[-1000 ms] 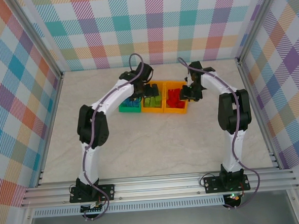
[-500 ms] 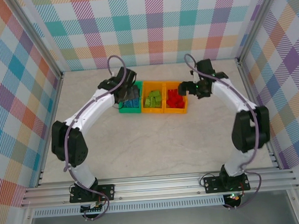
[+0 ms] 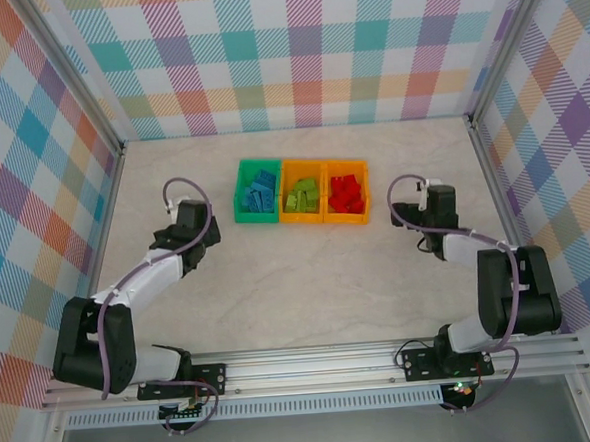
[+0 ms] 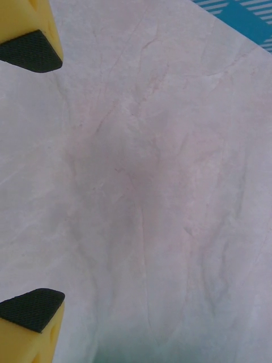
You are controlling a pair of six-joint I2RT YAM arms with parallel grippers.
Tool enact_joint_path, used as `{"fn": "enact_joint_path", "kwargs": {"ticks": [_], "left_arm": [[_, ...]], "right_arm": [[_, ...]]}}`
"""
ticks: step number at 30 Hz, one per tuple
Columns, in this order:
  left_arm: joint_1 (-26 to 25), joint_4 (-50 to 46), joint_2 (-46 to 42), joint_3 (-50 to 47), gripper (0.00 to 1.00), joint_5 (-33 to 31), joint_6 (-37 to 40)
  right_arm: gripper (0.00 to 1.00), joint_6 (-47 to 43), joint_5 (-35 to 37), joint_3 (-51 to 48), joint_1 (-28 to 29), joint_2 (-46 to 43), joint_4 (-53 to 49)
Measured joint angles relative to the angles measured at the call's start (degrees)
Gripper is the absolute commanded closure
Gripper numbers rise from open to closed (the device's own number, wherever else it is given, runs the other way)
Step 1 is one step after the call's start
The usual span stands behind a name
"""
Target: Sort the legos into containers by color
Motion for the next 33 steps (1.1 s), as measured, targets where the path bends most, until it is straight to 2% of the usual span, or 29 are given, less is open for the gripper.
{"fn": "enact_joint_path", "kwargs": {"ticks": [3, 6, 11, 22, 28, 33], "left_arm": [[0.96, 5.92, -2.40, -4.76, 0.00, 0.94, 1.79], [1.64, 14.49, -4.00, -9.38, 0.00, 2.03, 3.80], [2.19, 22.29, -1.84, -13.60, 0.00, 5.25, 6.86], [2.82, 37.44, 0.68, -15.96, 0.00, 12.11, 11.52], [4.04, 39.04, 2.64, -15.98, 0.00, 14.03, 12.35], [4.83, 42.97, 0.63, -18.86, 0.00, 14.03, 11.87]], "right_arm": [[0.00, -0.02, 0.42, -4.87, 0.11, 0.66, 6.75], [0.00, -0.11, 0.33, -5.51, 0.11, 2.05, 12.48], [0.00, -0.87, 0.11, -7.02, 0.11, 3.10, 20.33], [0.00, -1.09, -0.48, -7.08, 0.11, 3.13, 23.15], [0.00, -1.07, -0.52, -7.08, 0.11, 3.13, 23.17], [0.00, -1.09, -0.52, -7.08, 0.11, 3.13, 23.39]]}}
